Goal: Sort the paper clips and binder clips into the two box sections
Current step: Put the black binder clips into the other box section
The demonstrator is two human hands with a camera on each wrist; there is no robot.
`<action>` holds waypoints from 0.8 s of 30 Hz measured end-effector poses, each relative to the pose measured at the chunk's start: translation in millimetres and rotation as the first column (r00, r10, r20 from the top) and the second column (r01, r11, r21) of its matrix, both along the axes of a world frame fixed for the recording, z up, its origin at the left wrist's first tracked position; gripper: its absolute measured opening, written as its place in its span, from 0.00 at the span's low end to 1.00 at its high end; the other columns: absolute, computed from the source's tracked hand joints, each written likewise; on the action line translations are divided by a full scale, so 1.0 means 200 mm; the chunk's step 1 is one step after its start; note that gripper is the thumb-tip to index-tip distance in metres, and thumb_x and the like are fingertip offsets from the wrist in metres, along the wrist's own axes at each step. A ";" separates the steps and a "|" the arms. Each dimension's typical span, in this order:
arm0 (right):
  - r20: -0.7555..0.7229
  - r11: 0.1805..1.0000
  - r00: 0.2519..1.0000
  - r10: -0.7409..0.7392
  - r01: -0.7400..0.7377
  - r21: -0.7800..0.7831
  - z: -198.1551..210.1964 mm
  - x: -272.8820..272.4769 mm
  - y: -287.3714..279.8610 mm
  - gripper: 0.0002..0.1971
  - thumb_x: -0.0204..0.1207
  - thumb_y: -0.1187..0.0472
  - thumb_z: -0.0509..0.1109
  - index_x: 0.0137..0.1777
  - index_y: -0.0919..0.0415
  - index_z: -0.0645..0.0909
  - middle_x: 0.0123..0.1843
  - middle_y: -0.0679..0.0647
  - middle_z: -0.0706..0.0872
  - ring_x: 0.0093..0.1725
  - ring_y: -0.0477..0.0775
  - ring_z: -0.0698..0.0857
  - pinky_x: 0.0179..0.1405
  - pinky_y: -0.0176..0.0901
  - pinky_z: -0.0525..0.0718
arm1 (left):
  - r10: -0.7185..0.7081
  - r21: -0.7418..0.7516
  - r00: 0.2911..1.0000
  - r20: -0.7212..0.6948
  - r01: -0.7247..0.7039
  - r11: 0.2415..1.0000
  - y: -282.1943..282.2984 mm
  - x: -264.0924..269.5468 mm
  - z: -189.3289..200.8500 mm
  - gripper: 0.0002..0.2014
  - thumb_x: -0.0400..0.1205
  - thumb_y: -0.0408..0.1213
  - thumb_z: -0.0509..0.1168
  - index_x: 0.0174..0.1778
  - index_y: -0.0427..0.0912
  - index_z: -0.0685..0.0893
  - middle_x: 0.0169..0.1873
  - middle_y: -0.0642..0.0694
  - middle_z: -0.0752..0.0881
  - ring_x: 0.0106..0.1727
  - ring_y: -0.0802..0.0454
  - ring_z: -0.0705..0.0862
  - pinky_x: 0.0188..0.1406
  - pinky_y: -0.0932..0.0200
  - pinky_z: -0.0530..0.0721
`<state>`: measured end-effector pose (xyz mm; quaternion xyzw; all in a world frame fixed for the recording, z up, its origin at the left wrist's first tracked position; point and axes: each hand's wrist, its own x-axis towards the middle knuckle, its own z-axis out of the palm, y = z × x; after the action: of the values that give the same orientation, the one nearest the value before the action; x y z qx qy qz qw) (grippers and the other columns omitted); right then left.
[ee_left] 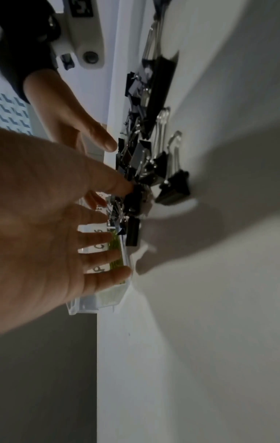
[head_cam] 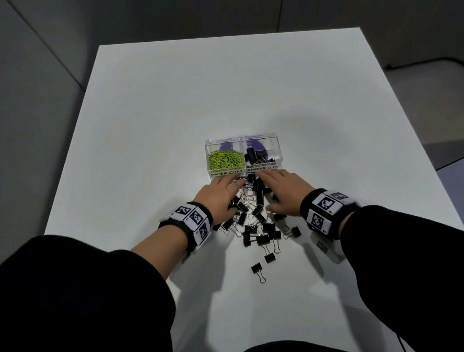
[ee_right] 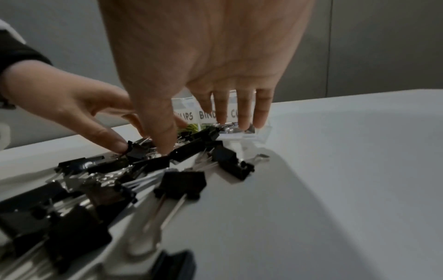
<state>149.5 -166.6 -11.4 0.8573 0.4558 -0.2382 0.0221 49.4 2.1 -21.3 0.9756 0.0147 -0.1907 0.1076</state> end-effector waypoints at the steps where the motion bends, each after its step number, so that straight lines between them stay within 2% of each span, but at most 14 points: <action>1: -0.011 0.998 0.999 0.042 -0.043 -0.052 0.00 0.00 0.01 0.43 0.75 0.48 0.67 0.83 0.55 0.44 0.85 0.54 0.52 0.81 0.60 0.59 0.77 0.54 0.68 | 0.001 0.010 1.000 -0.031 0.000 1.000 -0.01 0.01 0.00 0.38 0.79 0.45 0.64 0.82 0.50 0.51 0.82 0.46 0.56 0.80 0.44 0.58 0.74 0.48 0.73; 3: -0.032 0.987 0.996 0.083 -0.086 -0.134 0.00 -0.01 0.03 0.44 0.75 0.47 0.66 0.83 0.55 0.43 0.85 0.52 0.49 0.82 0.60 0.57 0.77 0.55 0.68 | 0.011 0.012 0.997 -0.076 -0.010 1.000 -0.02 0.03 0.00 0.40 0.79 0.47 0.64 0.82 0.51 0.48 0.81 0.46 0.57 0.80 0.44 0.58 0.71 0.46 0.75; 7: -0.068 0.985 0.991 0.111 -0.119 -0.127 0.03 -0.02 0.00 0.42 0.75 0.48 0.65 0.83 0.55 0.47 0.85 0.51 0.53 0.79 0.59 0.62 0.75 0.54 0.71 | 0.031 -0.045 0.994 -0.102 -0.036 0.998 -0.04 0.03 0.03 0.43 0.77 0.50 0.67 0.82 0.52 0.47 0.78 0.45 0.60 0.75 0.45 0.67 0.63 0.49 0.78; 9: -0.062 0.981 0.993 0.103 -0.112 -0.161 0.03 -0.02 -0.05 0.47 0.72 0.44 0.70 0.83 0.55 0.45 0.85 0.52 0.51 0.79 0.59 0.63 0.75 0.54 0.71 | 0.006 -0.069 0.992 -0.129 -0.016 0.997 -0.03 0.02 0.05 0.47 0.74 0.51 0.70 0.82 0.53 0.47 0.79 0.46 0.58 0.74 0.46 0.69 0.61 0.50 0.79; 12: -0.051 0.968 0.998 0.023 -0.035 -0.250 0.03 -0.03 -0.10 0.60 0.60 0.40 0.78 0.82 0.52 0.41 0.83 0.55 0.54 0.77 0.60 0.64 0.72 0.54 0.73 | -0.065 -0.025 0.975 -0.212 0.061 0.998 -0.02 0.02 0.06 0.55 0.68 0.48 0.76 0.82 0.52 0.44 0.80 0.46 0.51 0.78 0.44 0.62 0.65 0.46 0.79; 15: -0.058 0.961 0.998 -0.040 0.023 -0.275 0.00 -0.06 -0.09 0.64 0.56 0.46 0.83 0.82 0.51 0.39 0.79 0.55 0.58 0.73 0.60 0.67 0.65 0.55 0.80 | -0.077 0.013 0.959 -0.273 0.084 0.996 -0.03 0.07 0.05 0.58 0.66 0.42 0.79 0.82 0.51 0.43 0.81 0.43 0.50 0.80 0.41 0.59 0.69 0.43 0.76; 17: -0.069 0.966 0.995 -0.068 0.049 -0.255 -0.01 -0.07 -0.07 0.65 0.57 0.51 0.84 0.82 0.50 0.38 0.77 0.57 0.59 0.72 0.62 0.69 0.63 0.58 0.81 | -0.048 -0.005 0.957 -0.285 0.048 0.999 -0.05 0.09 0.05 0.57 0.65 0.40 0.79 0.82 0.52 0.45 0.79 0.40 0.53 0.77 0.40 0.63 0.69 0.43 0.77; 20: -0.101 0.972 0.990 -0.099 0.074 -0.221 -0.03 -0.08 -0.05 0.64 0.57 0.53 0.84 0.82 0.46 0.39 0.74 0.59 0.61 0.69 0.63 0.72 0.62 0.59 0.82 | 0.024 -0.076 0.962 -0.273 -0.046 0.996 -0.07 0.09 0.03 0.48 0.67 0.40 0.79 0.79 0.50 0.58 0.74 0.39 0.60 0.71 0.39 0.72 0.68 0.46 0.78; 24: -0.150 0.981 0.978 -0.142 0.118 -0.155 -0.04 -0.08 -0.04 0.54 0.58 0.54 0.83 0.79 0.45 0.52 0.69 0.58 0.65 0.65 0.63 0.75 0.59 0.58 0.83 | 0.096 -0.159 0.962 -0.254 -0.139 0.977 -0.09 0.07 0.02 0.37 0.69 0.38 0.77 0.72 0.43 0.67 0.68 0.38 0.63 0.63 0.38 0.78 0.67 0.48 0.79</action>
<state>134.0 -174.3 -18.6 0.8594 0.3804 -0.3401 0.0321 63.1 -15.1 -18.2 0.9287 0.0691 -0.3035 0.2015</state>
